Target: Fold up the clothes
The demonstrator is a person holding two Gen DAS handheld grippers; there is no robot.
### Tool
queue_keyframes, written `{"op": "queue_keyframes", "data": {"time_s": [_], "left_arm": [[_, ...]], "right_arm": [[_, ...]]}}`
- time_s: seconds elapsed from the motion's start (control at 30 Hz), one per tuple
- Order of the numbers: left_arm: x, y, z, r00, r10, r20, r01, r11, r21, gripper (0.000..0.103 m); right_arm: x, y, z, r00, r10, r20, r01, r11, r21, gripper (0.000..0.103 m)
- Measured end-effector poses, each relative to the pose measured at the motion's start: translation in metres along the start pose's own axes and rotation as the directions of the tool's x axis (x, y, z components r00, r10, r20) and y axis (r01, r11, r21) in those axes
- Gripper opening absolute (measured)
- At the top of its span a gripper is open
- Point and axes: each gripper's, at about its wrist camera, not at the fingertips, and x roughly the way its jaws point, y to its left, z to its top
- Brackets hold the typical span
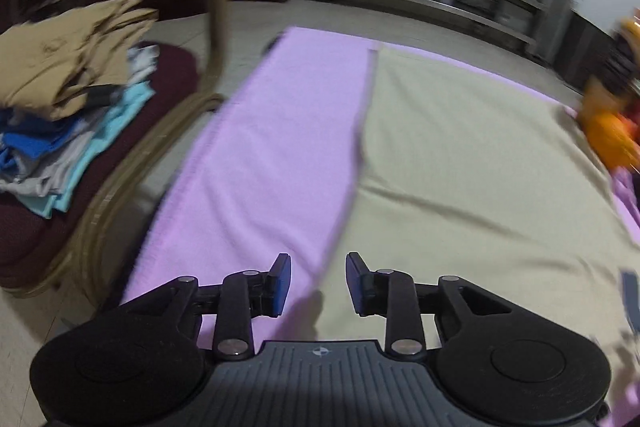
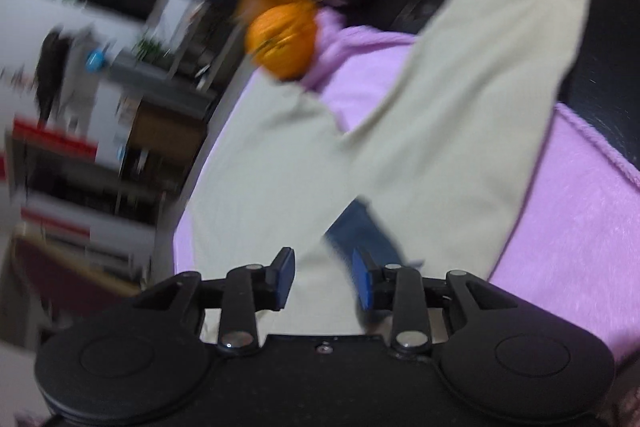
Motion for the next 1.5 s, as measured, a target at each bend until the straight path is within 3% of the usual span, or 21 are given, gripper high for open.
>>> {"op": "queue_keyframes", "data": {"time_s": [0.1, 0.17, 0.23, 0.33, 0.47, 0.53, 0.57, 0.63, 0.67, 0.73, 0.83, 0.9, 0.93, 1.0, 1.1, 1.2, 1.3, 1.4, 1.5], "left_arm": [[-0.002, -0.032, -0.019, 0.997, -0.081, -0.014, 0.082, 0.992, 0.099, 0.028], [0.002, -0.059, -0.028, 0.995, -0.095, 0.012, 0.090, 0.972, 0.217, 0.028], [0.005, -0.083, -0.037, 0.993, -0.110, 0.051, 0.088, 0.944, 0.318, 0.028], [0.013, -0.109, -0.047, 0.983, -0.167, 0.080, 0.121, 0.904, 0.410, 0.029], [0.031, -0.119, -0.063, 0.990, -0.127, 0.053, 0.084, 0.861, 0.501, 0.032], [0.021, -0.118, -0.066, 0.994, -0.112, 0.014, 0.088, 0.841, 0.533, 0.031], [0.016, -0.114, -0.068, 0.993, -0.115, -0.004, 0.099, 0.836, 0.540, 0.031], [0.007, -0.101, -0.069, 0.990, -0.132, -0.046, 0.136, 0.843, 0.520, 0.032], [0.003, -0.094, -0.069, 0.988, -0.142, -0.065, 0.155, 0.853, 0.498, 0.032], [-0.008, -0.076, -0.063, 0.988, -0.150, -0.020, 0.144, 0.888, 0.436, 0.033], [-0.016, -0.051, -0.042, 0.991, -0.098, 0.094, 0.063, 0.945, 0.321, 0.036], [-0.017, -0.037, -0.028, 0.988, -0.035, 0.152, -0.003, 0.971, 0.238, 0.046], [-0.015, -0.032, -0.022, 0.988, -0.010, 0.154, -0.023, 0.978, 0.207, 0.048], [-0.008, -0.026, -0.011, 0.990, 0.023, 0.139, -0.046, 0.986, 0.163, 0.048], [0.004, -0.028, -0.003, 0.990, 0.086, 0.112, -0.101, 0.985, 0.137, 0.048], [0.013, -0.033, -0.001, 0.992, 0.104, 0.074, -0.115, 0.980, 0.164, 0.048], [0.021, -0.032, -0.001, 0.999, 0.047, 0.014, -0.048, 0.990, 0.132, 0.043], [0.038, -0.028, -0.005, 0.997, -0.026, -0.078, 0.033, 0.996, 0.088, 0.038], [0.045, -0.026, -0.012, 0.996, -0.009, -0.089, 0.015, 0.998, 0.066, 0.035]], "right_arm": [[0.010, 0.026, -0.022, 1.000, -0.022, -0.021, 0.018, 0.985, -0.172, 0.031], [0.026, 0.048, -0.039, 0.998, -0.046, -0.036, 0.033, 0.947, -0.318, 0.031], [0.040, 0.070, -0.059, 0.998, -0.056, -0.035, 0.033, 0.883, -0.469, 0.031], [0.063, 0.095, -0.086, 0.997, -0.073, -0.022, 0.040, 0.750, -0.660, 0.031], [0.087, 0.090, -0.109, 0.982, -0.184, -0.027, 0.098, 0.635, -0.767, 0.030], [0.077, 0.083, -0.121, 0.981, -0.194, 0.002, 0.109, 0.546, -0.830, 0.030], [0.069, 0.081, -0.127, 0.976, -0.220, 0.005, 0.118, 0.502, -0.857, 0.030], [0.052, 0.075, -0.129, 0.962, -0.274, -0.014, 0.121, 0.471, -0.874, 0.035], [0.044, 0.070, -0.126, 0.958, -0.285, -0.019, 0.128, 0.488, -0.864, 0.036], [0.028, 0.064, -0.114, 0.961, -0.277, -0.010, 0.152, 0.555, -0.818, 0.037], [0.004, 0.057, -0.082, 0.982, -0.178, 0.064, 0.172, 0.699, -0.694, 0.038], [-0.006, 0.047, -0.059, 0.988, -0.118, 0.103, 0.156, 0.823, -0.547, 0.038], [-0.007, 0.042, -0.049, 0.989, -0.100, 0.113, 0.142, 0.871, -0.470, 0.038], [-0.003, 0.034, -0.038, 0.990, -0.088, 0.107, 0.121, 0.928, -0.353, 0.038], [0.006, 0.029, -0.034, 0.991, -0.072, 0.117, 0.104, 0.950, -0.294, 0.038], [0.009, 0.026, -0.032, 0.988, -0.042, 0.150, 0.081, 0.961, -0.265, 0.038], [0.009, 0.023, -0.027, 0.983, -0.022, 0.184, 0.065, 0.971, -0.229, 0.038], [0.018, 0.014, -0.018, 0.992, -0.004, 0.127, 0.021, 0.991, -0.133, 0.037], [0.036, 0.005, -0.014, 0.997, 0.063, 0.033, -0.061, 0.996, -0.064, 0.018]]}}
